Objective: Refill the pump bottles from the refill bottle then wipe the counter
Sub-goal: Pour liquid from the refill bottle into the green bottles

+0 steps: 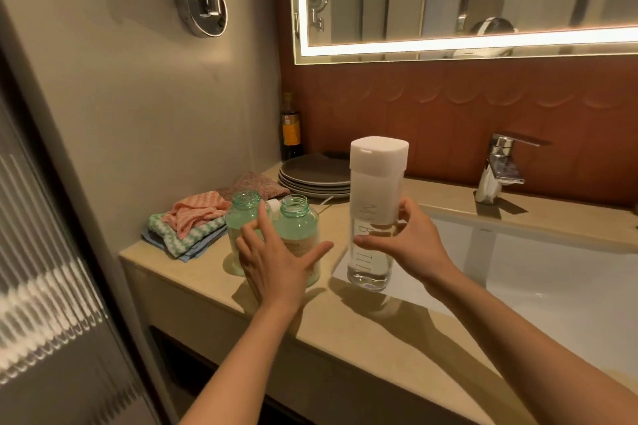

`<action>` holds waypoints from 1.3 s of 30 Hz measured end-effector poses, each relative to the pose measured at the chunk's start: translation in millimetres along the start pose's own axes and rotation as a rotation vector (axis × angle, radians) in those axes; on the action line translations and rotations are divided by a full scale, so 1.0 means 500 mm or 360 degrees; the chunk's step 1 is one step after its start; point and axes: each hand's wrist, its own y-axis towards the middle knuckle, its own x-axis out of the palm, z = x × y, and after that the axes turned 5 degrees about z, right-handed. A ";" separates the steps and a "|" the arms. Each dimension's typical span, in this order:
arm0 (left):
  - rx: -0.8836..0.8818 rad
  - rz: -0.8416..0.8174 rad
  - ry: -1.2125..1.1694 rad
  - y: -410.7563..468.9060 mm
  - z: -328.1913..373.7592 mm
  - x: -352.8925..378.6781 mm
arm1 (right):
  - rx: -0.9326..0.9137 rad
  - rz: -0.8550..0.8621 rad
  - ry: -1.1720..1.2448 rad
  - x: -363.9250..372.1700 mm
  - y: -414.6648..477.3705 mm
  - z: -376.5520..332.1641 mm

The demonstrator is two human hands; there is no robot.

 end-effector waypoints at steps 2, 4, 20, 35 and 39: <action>-0.0066 0.0069 -0.0096 -0.001 0.013 -0.015 | 0.0011 -0.0022 0.0023 0.003 -0.016 0.003; -0.0069 0.0116 -0.0317 0.006 0.035 -0.038 | 0.0013 -0.0053 0.0023 0.011 -0.029 0.009; 0.0323 -0.0960 -0.1071 0.036 0.144 -0.135 | -0.0201 -0.0316 -0.0032 0.030 -0.091 0.024; 0.0069 -0.0740 -0.1147 -0.062 0.089 -0.054 | -0.0107 -0.0818 -0.0044 -0.052 -0.068 -0.026; -0.0036 -0.0591 -0.1115 -0.094 0.095 -0.022 | -0.0278 -0.0385 -0.0141 -0.091 -0.060 -0.135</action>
